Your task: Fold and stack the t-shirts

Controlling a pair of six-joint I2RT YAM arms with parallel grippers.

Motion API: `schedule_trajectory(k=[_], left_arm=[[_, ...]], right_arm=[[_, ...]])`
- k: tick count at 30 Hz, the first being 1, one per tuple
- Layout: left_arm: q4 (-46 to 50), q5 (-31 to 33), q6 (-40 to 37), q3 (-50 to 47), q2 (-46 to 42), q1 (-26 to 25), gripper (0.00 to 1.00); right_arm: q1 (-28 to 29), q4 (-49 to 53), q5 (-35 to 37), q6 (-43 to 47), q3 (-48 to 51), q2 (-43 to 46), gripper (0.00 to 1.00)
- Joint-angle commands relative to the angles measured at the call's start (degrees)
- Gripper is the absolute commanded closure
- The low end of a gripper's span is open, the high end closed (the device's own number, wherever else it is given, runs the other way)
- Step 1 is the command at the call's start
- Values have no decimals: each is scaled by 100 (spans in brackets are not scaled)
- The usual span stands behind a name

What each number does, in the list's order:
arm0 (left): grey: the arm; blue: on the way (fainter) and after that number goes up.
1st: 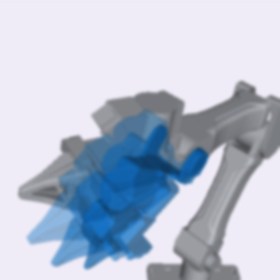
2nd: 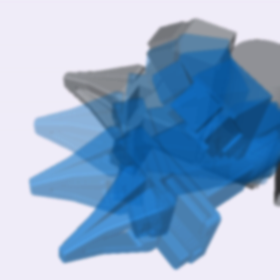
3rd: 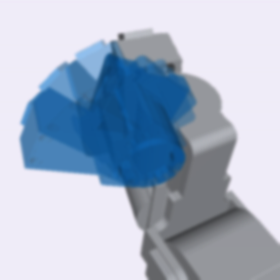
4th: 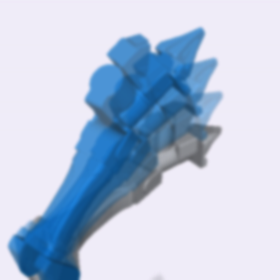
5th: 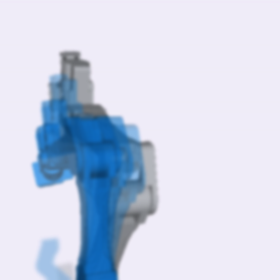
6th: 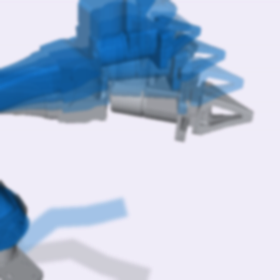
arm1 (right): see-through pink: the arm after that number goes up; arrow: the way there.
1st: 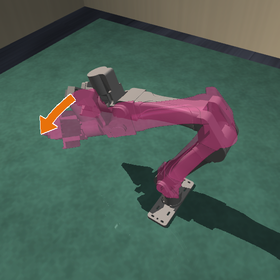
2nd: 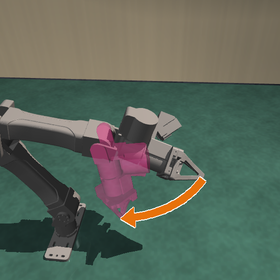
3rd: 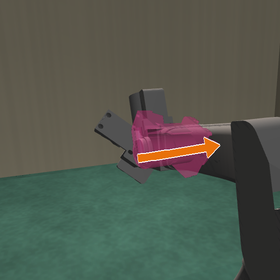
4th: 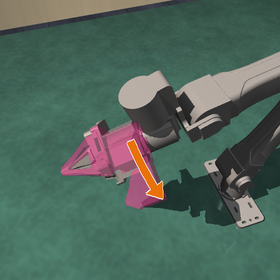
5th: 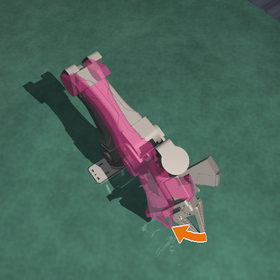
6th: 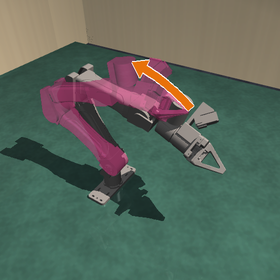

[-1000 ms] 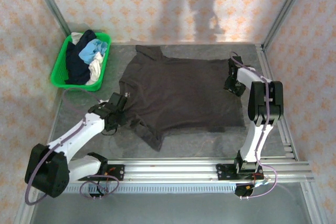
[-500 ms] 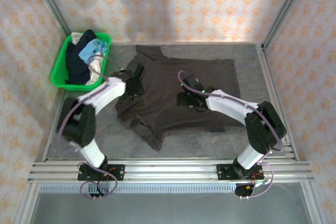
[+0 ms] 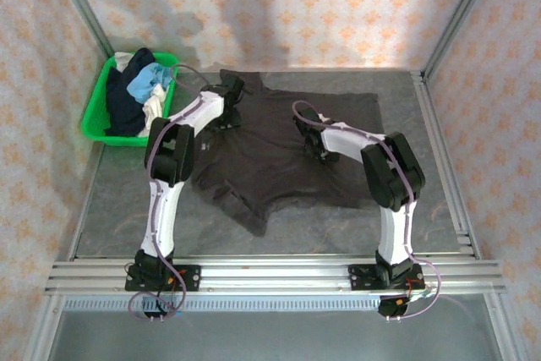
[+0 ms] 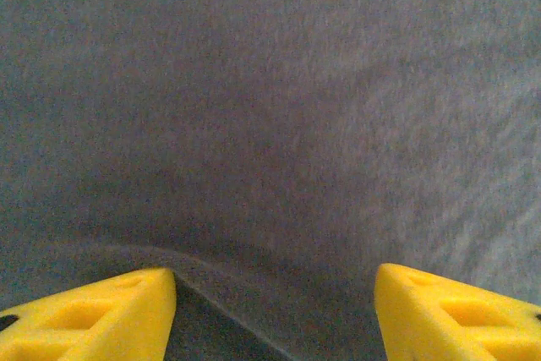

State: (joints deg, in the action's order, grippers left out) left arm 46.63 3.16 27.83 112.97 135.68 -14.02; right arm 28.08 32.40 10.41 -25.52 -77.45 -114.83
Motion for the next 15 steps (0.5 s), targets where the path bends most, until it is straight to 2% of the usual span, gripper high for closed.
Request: schedule_trajectory(k=[1,7,11,13,15], left_arm=[[687,219,-199,710,488,93,45],[707,117,-335,1134,588,185,44],[723,-18,-412,856,134,182,39],[504,-192,-450,450,-178,182,33],[331,-341,-487,126,-397,185,33]], right_arm=[[-176,342,314,55,-434,-474,36],[-237,243,474,278,-800,-484,37],[325,-41,543,605,-301,634,32],[743,-559,168,990,174,1275,28],[1131,-1245,-764,1179,669,1745,26]])
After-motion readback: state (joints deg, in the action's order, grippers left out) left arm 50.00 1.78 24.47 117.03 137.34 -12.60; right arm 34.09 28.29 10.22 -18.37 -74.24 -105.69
